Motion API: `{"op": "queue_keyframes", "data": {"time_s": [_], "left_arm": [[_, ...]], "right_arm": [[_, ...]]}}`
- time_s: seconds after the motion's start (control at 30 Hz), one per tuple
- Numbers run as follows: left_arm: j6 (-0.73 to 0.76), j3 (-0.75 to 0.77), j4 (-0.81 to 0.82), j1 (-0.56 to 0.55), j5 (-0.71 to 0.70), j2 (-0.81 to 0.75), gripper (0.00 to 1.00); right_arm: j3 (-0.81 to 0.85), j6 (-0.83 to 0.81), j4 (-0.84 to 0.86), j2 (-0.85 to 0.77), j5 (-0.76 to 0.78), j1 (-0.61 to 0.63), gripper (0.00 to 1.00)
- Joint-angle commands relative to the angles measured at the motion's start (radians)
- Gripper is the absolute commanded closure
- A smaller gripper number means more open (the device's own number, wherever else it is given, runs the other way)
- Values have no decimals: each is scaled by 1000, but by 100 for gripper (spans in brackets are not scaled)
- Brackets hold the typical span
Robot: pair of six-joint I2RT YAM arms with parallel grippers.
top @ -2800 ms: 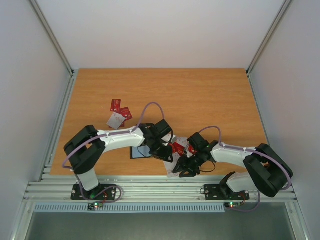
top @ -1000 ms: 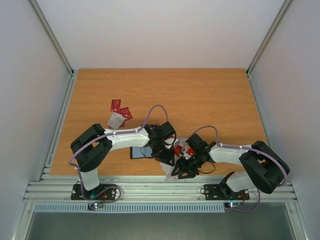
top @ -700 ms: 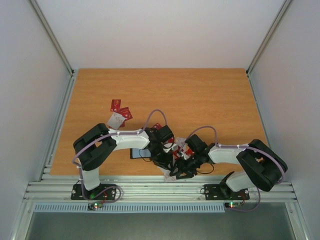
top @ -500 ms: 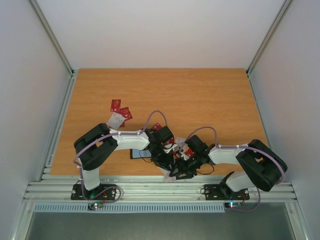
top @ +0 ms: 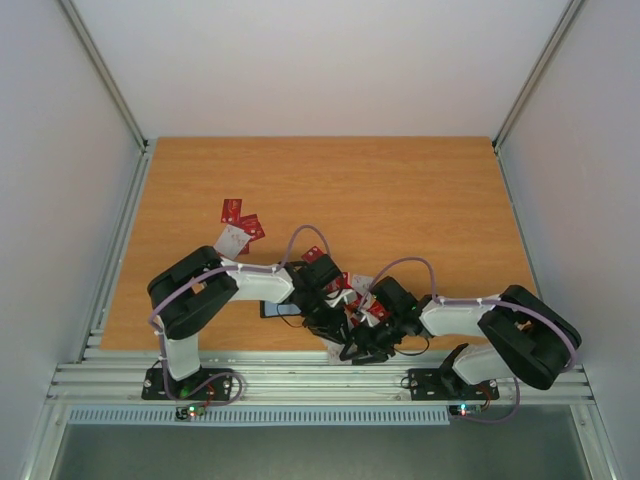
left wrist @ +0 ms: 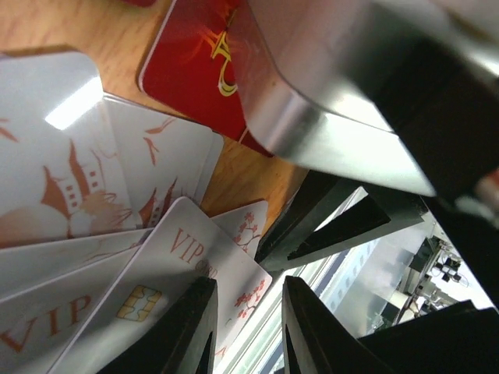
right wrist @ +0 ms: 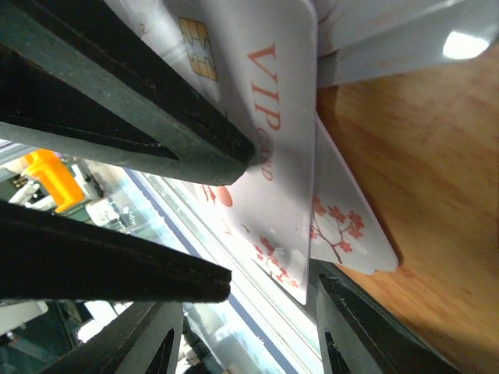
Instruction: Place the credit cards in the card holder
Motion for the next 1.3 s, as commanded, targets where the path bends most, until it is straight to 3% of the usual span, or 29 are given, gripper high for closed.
{"op": "queue_keyframes", "data": {"time_s": [0.0, 0.3, 0.47, 1.0, 1.27], "left_arm": [[-23, -48, -26, 12, -104, 21, 73], [14, 41, -189, 20, -133, -146, 72], [48, 73, -285, 24, -174, -204, 72], [115, 4, -248, 24, -209, -78, 73], [94, -32, -201, 24, -203, -42, 73]], "right_arm": [[-23, 12, -131, -12, 58, 38, 51], [-22, 26, -182, -131, 176, 94, 49], [-26, 99, -110, -140, 213, 132, 48], [-9, 179, 32, -18, 268, 218, 49], [-1, 191, 47, -27, 249, 218, 59]]}}
